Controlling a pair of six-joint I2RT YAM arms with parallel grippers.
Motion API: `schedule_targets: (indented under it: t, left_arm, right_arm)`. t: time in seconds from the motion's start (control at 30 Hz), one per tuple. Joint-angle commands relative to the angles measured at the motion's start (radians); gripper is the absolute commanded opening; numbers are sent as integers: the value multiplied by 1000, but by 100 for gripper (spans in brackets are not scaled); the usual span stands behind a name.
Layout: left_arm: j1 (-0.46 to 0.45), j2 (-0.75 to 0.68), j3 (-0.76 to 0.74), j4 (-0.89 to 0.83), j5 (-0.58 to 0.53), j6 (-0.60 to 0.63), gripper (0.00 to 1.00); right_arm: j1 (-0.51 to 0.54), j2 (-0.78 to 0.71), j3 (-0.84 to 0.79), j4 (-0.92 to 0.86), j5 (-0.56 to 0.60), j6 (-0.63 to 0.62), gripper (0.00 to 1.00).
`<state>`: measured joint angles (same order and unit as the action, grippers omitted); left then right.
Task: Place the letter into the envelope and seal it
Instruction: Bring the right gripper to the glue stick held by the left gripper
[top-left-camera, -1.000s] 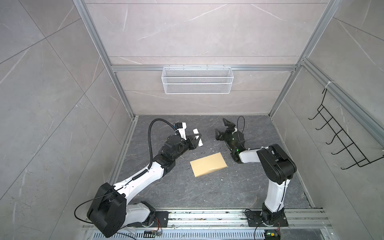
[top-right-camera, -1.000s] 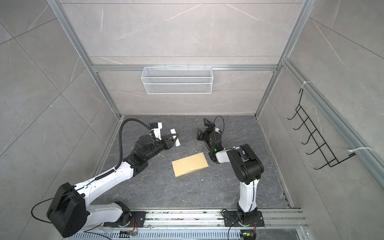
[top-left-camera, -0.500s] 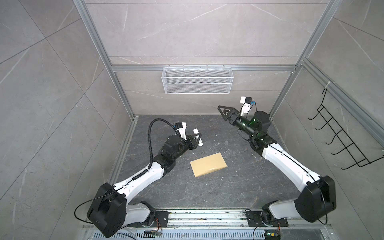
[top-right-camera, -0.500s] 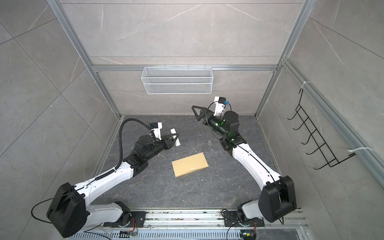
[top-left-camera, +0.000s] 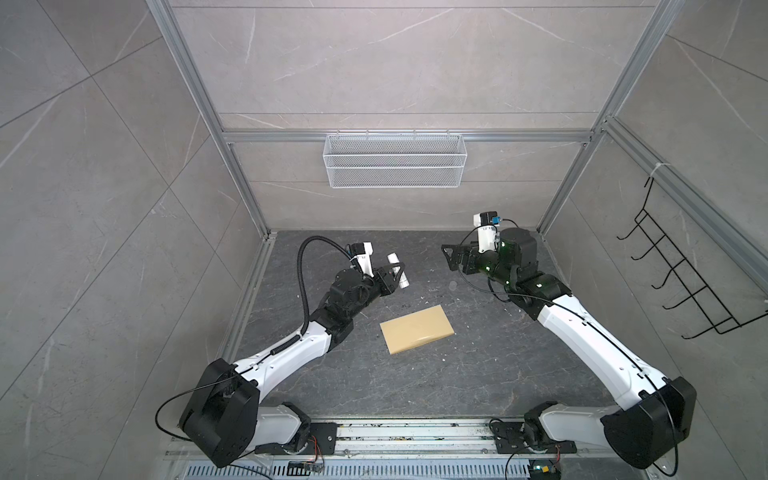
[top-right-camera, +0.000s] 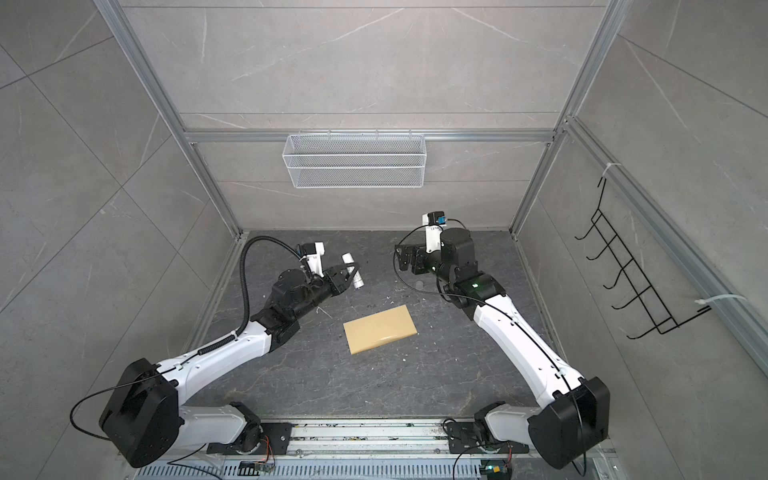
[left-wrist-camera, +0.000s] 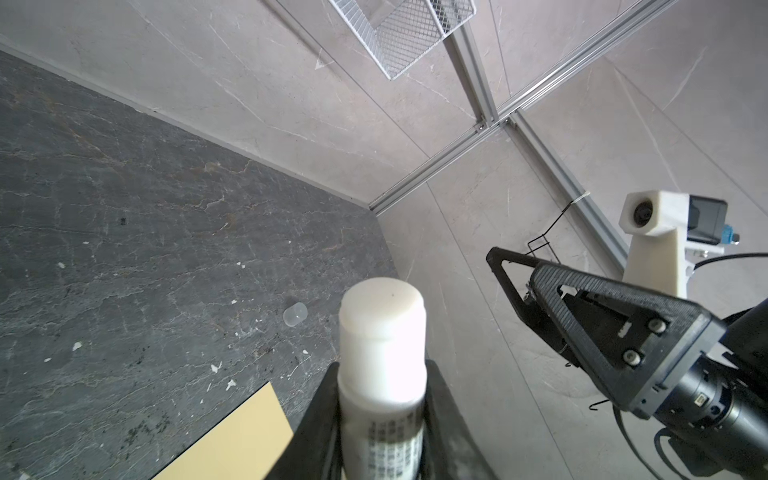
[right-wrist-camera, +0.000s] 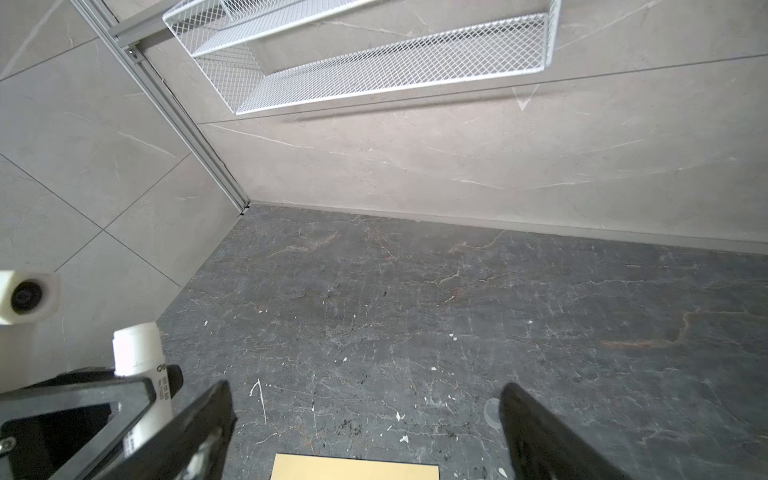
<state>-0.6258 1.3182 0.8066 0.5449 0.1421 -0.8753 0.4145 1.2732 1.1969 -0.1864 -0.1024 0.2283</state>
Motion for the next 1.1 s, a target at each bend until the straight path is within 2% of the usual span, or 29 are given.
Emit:
schedule_targets:
  t: [0.0,0.13,0.33,0.4,0.53,0.67,0.77,1.07]
  left_arm:
    - [8,12,28,134,23,-66,0]
    - [14,36,29,208,41,-164,0]
    - [14,75,14,345,45,-376,0]
    - [15,85,7,376,42,-450,0]
    - [14,92,0,399,49,-559,0]
    - [14,68,11,316,71,-602,0]
    - [14,53,14,264,83,-624,0]
    - [15,74,8,319,112,-697,0]
  right_arm:
    - [52,-88,-53,-7,-1,-56,100]
    - [149,-175,-139,74,11,-91,98]
    - [304,-232,-292,285,166,-206,98]
    - [330,-238,-352,400,186,-263,94]
    - [362,-230,-476,658,203,-344,93]
    - [370,-197,-472,700,179,-397,92]
    - [384,-164,-507,829,149,-434,90]
    - [420,-42,-504,992,166,-525,82]
